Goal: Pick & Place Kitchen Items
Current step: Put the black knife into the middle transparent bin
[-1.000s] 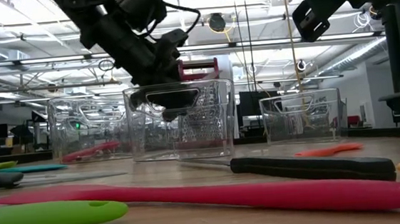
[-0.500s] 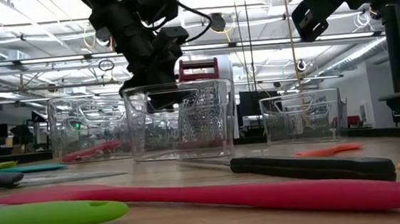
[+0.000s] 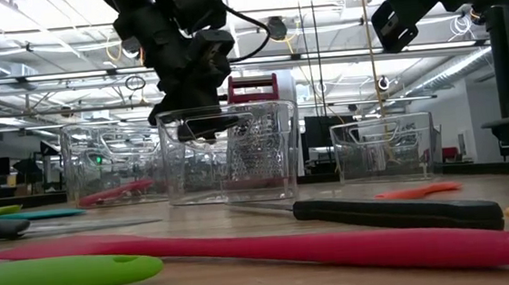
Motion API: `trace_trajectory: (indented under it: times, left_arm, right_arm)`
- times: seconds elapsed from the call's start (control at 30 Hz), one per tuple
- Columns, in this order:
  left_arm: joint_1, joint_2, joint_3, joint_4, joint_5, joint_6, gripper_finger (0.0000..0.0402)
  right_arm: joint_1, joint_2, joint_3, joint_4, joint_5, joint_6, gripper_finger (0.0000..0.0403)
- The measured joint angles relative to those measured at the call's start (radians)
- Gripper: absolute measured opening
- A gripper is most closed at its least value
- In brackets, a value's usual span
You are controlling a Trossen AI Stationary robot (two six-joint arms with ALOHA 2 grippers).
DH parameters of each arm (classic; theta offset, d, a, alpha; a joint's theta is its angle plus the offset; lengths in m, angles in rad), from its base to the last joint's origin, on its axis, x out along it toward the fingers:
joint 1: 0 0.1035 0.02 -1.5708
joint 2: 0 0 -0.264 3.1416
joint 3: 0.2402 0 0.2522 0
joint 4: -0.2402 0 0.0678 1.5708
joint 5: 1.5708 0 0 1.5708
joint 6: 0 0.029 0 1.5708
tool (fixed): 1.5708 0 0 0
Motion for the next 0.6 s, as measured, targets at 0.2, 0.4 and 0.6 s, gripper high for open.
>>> trace_trajectory:
  times: [0.2, 0.4, 0.6]
  left_arm:
    - [0.0, 0.017, 0.001, -0.019, 0.008, -0.001, 0.0083]
    - [0.0, 0.094, 0.004, 0.008, 0.05, 0.01, 0.0082]
    - [0.007, 0.124, 0.007, 0.025, 0.057, 0.01, 0.0082]
  right_arm:
    - [0.0, 0.0, 0.0, 0.0, 0.0, 0.0, 0.0134]
    - [0.0, 0.0, 0.0, 0.0, 0.0, 0.0, 0.0134]
    - [-0.001, 0.0, -0.001, -0.002, 0.003, 0.0, 0.0134]
